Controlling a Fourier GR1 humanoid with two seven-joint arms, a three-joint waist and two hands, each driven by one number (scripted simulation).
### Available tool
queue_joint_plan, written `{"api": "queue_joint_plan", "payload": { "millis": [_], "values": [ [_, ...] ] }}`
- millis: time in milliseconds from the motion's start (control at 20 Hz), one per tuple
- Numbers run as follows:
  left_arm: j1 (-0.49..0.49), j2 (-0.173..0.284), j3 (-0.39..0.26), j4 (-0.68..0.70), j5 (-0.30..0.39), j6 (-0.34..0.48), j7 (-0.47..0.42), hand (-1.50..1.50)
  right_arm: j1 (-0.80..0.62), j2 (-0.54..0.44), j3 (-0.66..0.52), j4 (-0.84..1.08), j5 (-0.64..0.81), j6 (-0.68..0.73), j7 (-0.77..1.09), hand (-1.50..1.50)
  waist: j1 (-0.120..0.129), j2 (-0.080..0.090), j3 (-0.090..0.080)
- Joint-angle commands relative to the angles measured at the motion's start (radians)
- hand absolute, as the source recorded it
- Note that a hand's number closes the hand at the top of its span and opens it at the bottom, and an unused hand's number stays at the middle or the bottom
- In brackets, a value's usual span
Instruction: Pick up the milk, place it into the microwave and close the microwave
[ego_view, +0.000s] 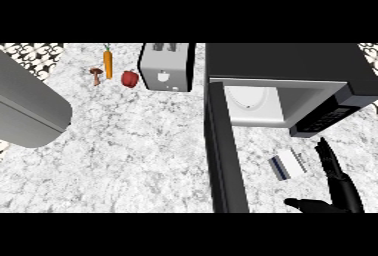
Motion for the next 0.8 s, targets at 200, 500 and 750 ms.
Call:
{"api": "queue_joint_plan", "payload": {
  "millis": [200,500,750],
  "values": [
    [0.098,-0.014,0.015,-0.121,0.105,-0.056,-0.047,-1.50,-0.136,-0.032,-0.024,0.346,0.055,-0.036,-0.207,-1.50,0.002,0.002,0.001],
    [0.147,-0.023,0.018,-0.122,0.118,-0.099,-0.092,-1.50,-0.189,-0.019,-0.032,0.500,0.059,-0.031,-0.341,-1.50,0.003,0.002,0.002],
    [0.135,0.004,0.059,-0.114,0.149,-0.121,-0.081,-1.50,-0.318,-0.052,-0.081,0.647,0.018,0.031,-0.354,-1.50,-0.002,0.009,0.003]
  ]
}}
